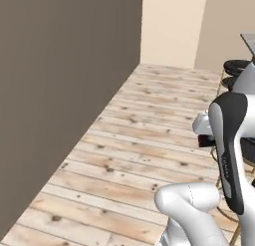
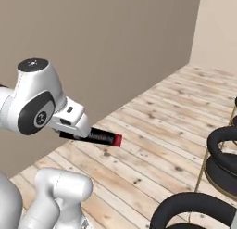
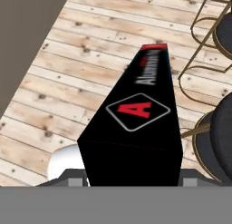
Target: Retrieve the tupperware and aluminum foil from the cabinet and place them on the dining counter near the plate with lime and broccoli to prepare for storing leftovers.
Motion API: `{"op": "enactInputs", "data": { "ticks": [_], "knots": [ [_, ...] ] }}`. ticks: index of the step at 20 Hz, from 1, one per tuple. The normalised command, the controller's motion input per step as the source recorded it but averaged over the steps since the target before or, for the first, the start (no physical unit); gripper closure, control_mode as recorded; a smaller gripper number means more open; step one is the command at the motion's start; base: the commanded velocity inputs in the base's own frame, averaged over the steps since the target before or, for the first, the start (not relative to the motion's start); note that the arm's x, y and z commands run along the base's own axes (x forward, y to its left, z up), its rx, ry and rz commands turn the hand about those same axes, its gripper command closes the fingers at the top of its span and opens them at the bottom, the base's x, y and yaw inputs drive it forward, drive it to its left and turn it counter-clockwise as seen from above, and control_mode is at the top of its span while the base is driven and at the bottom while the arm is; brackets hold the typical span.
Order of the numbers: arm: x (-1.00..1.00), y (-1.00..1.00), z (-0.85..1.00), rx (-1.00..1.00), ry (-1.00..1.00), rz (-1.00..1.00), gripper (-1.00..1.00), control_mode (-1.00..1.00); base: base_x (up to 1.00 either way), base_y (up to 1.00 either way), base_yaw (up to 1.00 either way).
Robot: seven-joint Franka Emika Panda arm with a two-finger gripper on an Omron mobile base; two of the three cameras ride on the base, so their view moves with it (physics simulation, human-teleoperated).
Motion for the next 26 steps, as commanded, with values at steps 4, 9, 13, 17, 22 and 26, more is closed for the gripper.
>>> {"op": "enactInputs", "data": {
  "ticks": [4,9,13,17,22,26],
  "knots": [
    [0.00,0.00,0.00,0.00,0.00,0.00,1.00,1.00,0.88,0.27,-0.53],
    [0.00,0.00,0.00,0.00,0.00,0.00,1.00,1.00,0.77,0.39,-0.57],
    [0.00,0.00,0.00,0.00,0.00,0.00,1.00,1.00,0.83,0.51,-0.53],
    [0.00,0.00,0.00,0.00,0.00,0.00,1.00,1.00,0.84,0.53,-0.53],
    [0.00,0.00,0.00,0.00,0.00,0.00,1.00,1.00,0.80,0.55,-0.55],
    [0.00,0.00,0.00,0.00,0.00,0.00,1.00,1.00,0.82,0.63,-0.53]
  ]
}}
